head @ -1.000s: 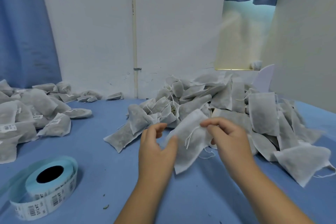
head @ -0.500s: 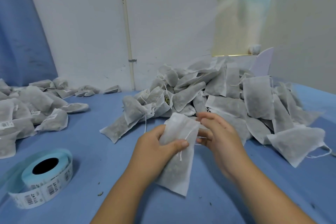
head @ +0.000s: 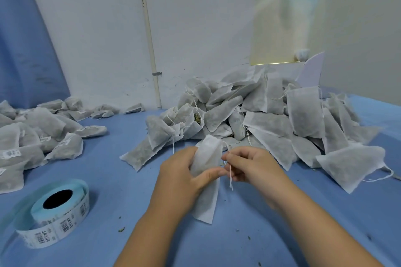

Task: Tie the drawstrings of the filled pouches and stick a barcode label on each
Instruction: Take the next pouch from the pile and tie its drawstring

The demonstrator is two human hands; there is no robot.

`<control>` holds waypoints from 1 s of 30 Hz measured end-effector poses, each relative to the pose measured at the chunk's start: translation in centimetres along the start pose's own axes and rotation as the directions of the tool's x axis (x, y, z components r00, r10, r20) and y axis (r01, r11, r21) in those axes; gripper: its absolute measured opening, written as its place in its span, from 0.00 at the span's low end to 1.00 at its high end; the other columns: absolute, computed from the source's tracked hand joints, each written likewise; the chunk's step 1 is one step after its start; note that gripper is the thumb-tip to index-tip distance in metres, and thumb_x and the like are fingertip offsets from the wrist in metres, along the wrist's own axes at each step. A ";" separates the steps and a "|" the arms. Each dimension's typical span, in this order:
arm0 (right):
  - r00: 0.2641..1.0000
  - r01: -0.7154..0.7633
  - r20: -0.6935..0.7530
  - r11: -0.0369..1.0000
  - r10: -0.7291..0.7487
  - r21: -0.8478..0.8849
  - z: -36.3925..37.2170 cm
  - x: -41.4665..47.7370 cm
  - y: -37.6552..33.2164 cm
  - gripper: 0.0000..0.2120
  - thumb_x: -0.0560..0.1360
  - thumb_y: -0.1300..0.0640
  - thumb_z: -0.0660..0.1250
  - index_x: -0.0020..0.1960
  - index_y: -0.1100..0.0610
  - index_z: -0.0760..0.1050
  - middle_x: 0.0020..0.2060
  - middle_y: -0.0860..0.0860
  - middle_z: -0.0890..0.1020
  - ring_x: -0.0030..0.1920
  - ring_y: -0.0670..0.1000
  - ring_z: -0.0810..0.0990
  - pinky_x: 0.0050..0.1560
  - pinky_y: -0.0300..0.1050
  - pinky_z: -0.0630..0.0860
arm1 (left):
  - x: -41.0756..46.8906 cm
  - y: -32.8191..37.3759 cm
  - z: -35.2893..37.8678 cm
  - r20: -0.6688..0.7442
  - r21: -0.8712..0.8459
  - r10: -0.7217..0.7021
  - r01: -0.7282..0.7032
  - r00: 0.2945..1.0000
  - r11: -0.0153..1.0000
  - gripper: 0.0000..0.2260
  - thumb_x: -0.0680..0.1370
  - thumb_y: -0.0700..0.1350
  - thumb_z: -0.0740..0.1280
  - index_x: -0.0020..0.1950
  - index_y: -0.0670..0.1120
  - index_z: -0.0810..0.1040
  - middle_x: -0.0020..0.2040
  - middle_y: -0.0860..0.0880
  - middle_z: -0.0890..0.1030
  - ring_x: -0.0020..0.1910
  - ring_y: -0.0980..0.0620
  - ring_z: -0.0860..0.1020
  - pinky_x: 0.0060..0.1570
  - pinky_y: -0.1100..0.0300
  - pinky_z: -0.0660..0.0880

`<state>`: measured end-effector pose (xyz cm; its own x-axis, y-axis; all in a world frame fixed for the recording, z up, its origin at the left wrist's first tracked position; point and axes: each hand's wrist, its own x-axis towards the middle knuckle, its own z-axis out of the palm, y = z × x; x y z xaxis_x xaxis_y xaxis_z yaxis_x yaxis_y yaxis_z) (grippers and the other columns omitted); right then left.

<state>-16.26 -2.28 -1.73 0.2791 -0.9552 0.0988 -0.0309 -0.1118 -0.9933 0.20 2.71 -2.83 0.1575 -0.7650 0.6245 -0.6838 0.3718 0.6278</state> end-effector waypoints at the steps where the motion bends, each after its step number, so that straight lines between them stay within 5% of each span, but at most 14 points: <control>1: 1.000 -0.003 -0.011 1.000 0.003 0.002 0.0 0.1 0.0 0.06 0.77 0.61 0.67 0.42 0.61 0.81 0.31 0.51 0.81 0.31 0.48 0.78 0.37 0.40 0.77 | -0.1 -0.2 -0.1 0.039 0.001 -0.019 0.019 0.999 1.000 0.32 0.59 0.74 0.66 0.39 0.45 0.76 0.32 0.52 0.74 0.36 0.55 0.71 0.36 0.62 0.68; 5: 0.999 -0.033 -0.038 0.993 0.037 0.109 -0.3 0.1 -0.4 0.10 0.77 0.63 0.64 0.38 0.59 0.78 0.31 0.53 0.80 0.31 0.49 0.79 0.36 0.41 0.75 | -0.2 -1.1 -0.4 0.089 0.081 -0.124 0.117 0.988 0.990 0.15 0.69 0.61 0.74 0.39 0.53 0.74 0.35 0.56 0.76 0.37 0.57 0.73 0.36 0.62 0.68; 8: 0.998 -0.058 0.030 0.948 0.051 0.314 -0.3 -0.1 -0.9 0.12 0.77 0.66 0.59 0.37 0.61 0.75 0.29 0.56 0.78 0.29 0.52 0.79 0.30 0.42 0.75 | -0.2 -1.1 -0.7 0.106 0.254 -0.141 0.110 0.984 0.961 0.06 0.74 0.58 0.67 0.47 0.60 0.74 0.40 0.60 0.78 0.43 0.57 0.75 0.40 0.59 0.71; 12: 0.982 -0.094 0.185 0.934 0.030 0.345 0.2 -0.8 -1.4 0.12 0.77 0.68 0.55 0.37 0.62 0.72 0.27 0.57 0.76 0.24 0.53 0.76 0.25 0.41 0.72 | -0.5 -0.3 -0.3 0.243 0.310 -0.070 -0.009 0.967 0.951 0.19 0.72 0.58 0.63 0.63 0.61 0.67 0.51 0.59 0.79 0.53 0.54 0.76 0.52 0.55 0.73; 17: 0.945 -0.140 0.326 0.930 0.023 0.341 0.6 -1.3 -1.5 0.14 0.73 0.69 0.51 0.36 0.62 0.73 0.23 0.57 0.69 0.18 0.50 0.64 0.23 0.35 0.62 | -0.8 0.8 0.8 0.317 -0.052 -0.088 0.110 0.944 0.993 0.35 0.63 0.57 0.67 0.67 0.73 0.59 0.49 0.68 0.77 0.52 0.80 0.69 0.47 0.80 0.66; 21: 0.938 -0.176 0.344 0.901 0.031 0.397 0.3 -1.3 -1.7 0.17 0.72 0.69 0.49 0.33 0.60 0.73 0.21 0.52 0.62 0.17 0.45 0.57 0.23 0.30 0.56 | -0.8 1.2 1.0 0.327 -0.154 -0.067 0.122 0.943 0.981 0.36 0.63 0.49 0.69 0.62 0.78 0.58 0.49 0.73 0.74 0.49 0.68 0.77 0.45 0.76 0.69; 27: 0.926 -0.204 0.376 0.844 0.002 0.497 -0.4 -1.7 -2.9 0.09 0.67 0.61 0.56 0.30 0.57 0.71 0.21 0.46 0.57 0.20 0.44 0.51 0.23 0.32 0.51 | -1.2 1.5 1.6 0.346 -0.044 -0.085 0.106 0.934 0.993 0.36 0.64 0.50 0.64 0.68 0.72 0.57 0.47 0.56 0.78 0.40 0.62 0.76 0.38 0.67 0.69; 30: 0.924 -0.195 0.382 0.827 -0.026 0.527 -0.7 -2.0 -3.4 0.14 0.70 0.51 0.62 0.29 0.57 0.68 0.23 0.47 0.53 0.22 0.45 0.49 0.23 0.33 0.50 | -1.3 1.5 1.9 0.358 -0.003 -0.100 0.109 0.928 0.994 0.32 0.69 0.52 0.67 0.69 0.70 0.58 0.43 0.56 0.77 0.40 0.60 0.75 0.39 0.64 0.69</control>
<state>-17.42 -0.21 1.47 0.6253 -0.7748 0.0935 0.4261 0.2386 -0.8727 -2.35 3.25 -3.57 -0.0403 -0.9357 0.3505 -0.6602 0.2882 0.6936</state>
